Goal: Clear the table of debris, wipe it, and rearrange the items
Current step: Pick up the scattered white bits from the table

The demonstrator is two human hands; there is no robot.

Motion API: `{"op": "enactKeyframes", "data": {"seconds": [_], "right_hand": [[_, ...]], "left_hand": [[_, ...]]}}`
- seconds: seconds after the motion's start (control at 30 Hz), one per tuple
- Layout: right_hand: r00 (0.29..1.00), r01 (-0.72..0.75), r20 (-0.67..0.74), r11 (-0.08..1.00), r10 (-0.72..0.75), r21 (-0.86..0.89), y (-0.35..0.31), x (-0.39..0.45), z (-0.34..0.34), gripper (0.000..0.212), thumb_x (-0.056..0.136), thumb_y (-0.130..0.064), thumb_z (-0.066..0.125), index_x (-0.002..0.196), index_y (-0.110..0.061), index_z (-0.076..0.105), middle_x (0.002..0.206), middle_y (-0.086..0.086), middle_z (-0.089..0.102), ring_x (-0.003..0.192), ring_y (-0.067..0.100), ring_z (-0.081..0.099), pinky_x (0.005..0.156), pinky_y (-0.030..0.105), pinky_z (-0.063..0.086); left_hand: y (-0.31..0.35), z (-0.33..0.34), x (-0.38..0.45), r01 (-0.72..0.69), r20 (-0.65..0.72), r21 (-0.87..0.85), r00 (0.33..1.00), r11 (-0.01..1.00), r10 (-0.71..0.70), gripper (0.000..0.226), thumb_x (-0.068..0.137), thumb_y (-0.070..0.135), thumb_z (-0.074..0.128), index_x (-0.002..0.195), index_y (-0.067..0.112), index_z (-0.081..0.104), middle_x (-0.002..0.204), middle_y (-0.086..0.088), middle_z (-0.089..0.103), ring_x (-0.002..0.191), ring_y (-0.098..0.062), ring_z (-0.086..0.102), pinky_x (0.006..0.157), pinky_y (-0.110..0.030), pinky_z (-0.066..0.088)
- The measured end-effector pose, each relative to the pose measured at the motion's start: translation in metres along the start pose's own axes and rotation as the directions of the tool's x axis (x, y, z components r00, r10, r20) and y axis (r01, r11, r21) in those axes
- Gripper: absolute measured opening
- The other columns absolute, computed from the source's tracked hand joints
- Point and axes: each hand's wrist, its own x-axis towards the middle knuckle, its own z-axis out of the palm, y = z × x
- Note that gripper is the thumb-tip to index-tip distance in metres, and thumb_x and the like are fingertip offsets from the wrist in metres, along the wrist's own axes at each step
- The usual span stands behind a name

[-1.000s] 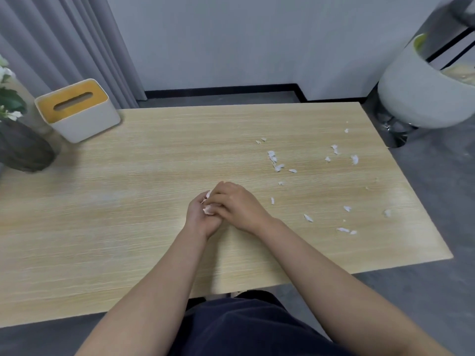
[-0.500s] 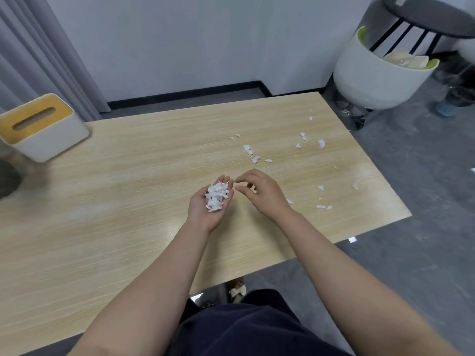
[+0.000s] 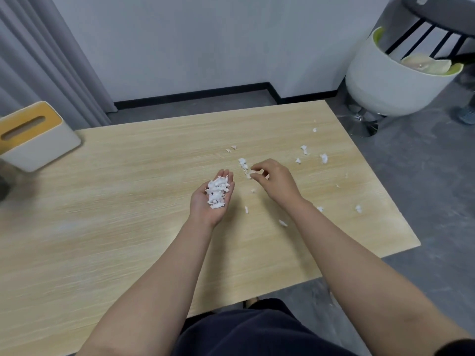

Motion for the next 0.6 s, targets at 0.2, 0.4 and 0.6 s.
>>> {"op": "enactKeyframes", "data": {"seconds": [0.2,0.4,0.6], "right_hand": [[0.996,-0.048,0.077,0.997,0.053,-0.063,0.026,0.067,0.000,0.021,0.090,-0.019,0.058,0.109,-0.012,0.065,0.110,0.004,0.061,0.081,0.011,0.053,0.078,0.027,0.042],[0.986,-0.047,0.157,0.995,0.060,-0.088,0.046,0.124,0.023,0.022,0.091,-0.015,0.058,0.110,-0.010,0.064,0.115,0.006,0.059,0.097,0.019,0.059,0.078,0.023,0.037],[0.967,-0.061,0.238,0.990,0.090,-0.128,0.057,0.161,0.049,0.027,0.090,-0.012,0.057,0.116,-0.007,0.062,0.121,0.010,0.056,0.108,0.023,0.056,0.081,0.024,0.038]], "left_hand": [[0.003,0.019,0.028,-0.056,-0.027,-0.056,0.998,0.997,0.054,0.038,0.096,0.013,0.034,0.098,-0.005,0.067,0.100,-0.015,0.070,0.089,-0.031,0.069,0.082,-0.044,0.052],[0.013,0.033,0.054,-0.131,-0.061,-0.112,0.990,0.985,0.125,0.038,0.096,0.014,0.035,0.098,-0.006,0.066,0.101,-0.017,0.069,0.096,-0.031,0.066,0.084,-0.044,0.051],[0.022,0.030,0.070,-0.172,-0.072,-0.154,0.984,0.973,0.163,0.041,0.095,0.014,0.035,0.094,-0.008,0.070,0.105,-0.016,0.068,0.095,-0.031,0.067,0.086,-0.043,0.051]]}}
